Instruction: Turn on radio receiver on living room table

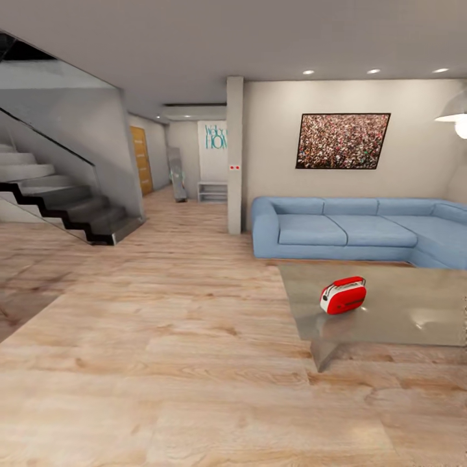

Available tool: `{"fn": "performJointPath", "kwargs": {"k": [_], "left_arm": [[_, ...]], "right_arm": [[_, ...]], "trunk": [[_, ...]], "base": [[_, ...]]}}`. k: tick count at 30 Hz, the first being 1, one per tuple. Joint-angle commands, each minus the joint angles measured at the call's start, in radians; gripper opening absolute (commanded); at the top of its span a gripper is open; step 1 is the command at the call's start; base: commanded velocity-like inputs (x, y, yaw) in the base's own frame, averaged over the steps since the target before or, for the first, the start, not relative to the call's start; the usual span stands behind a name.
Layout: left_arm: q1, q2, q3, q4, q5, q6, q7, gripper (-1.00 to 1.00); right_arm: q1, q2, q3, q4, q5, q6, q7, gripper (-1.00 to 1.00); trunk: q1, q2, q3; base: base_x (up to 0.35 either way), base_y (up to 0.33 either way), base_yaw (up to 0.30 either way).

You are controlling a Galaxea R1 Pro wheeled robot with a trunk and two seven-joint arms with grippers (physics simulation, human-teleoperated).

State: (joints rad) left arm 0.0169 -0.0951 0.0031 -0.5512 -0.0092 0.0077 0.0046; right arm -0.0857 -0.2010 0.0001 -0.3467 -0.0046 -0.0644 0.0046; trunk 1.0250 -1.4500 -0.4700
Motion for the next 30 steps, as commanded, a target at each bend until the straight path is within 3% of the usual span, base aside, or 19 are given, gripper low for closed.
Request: {"fn": "performJointPath", "kwargs": {"k": [1, 30], "left_arm": [[0.000, 0.000, 0.000, 0.000, 0.000, 0.000, 0.000, 1.00], [0.000, 0.000, 0.000, 0.000, 0.000, -0.001, -0.001, 1.00]], "right_arm": [[0.000, 0.000, 0.000, 0.000, 0.000, 0.000, 0.000, 1.00], [0.000, 0.000, 0.000, 0.000, 0.001, 0.000, 0.000, 1.00]], "trunk": [[0.000, 0.000, 0.000], [0.000, 0.000, 0.000]], "base": [[0.268, 0.220, -0.272], [0.268, 0.220, -0.268]]}}
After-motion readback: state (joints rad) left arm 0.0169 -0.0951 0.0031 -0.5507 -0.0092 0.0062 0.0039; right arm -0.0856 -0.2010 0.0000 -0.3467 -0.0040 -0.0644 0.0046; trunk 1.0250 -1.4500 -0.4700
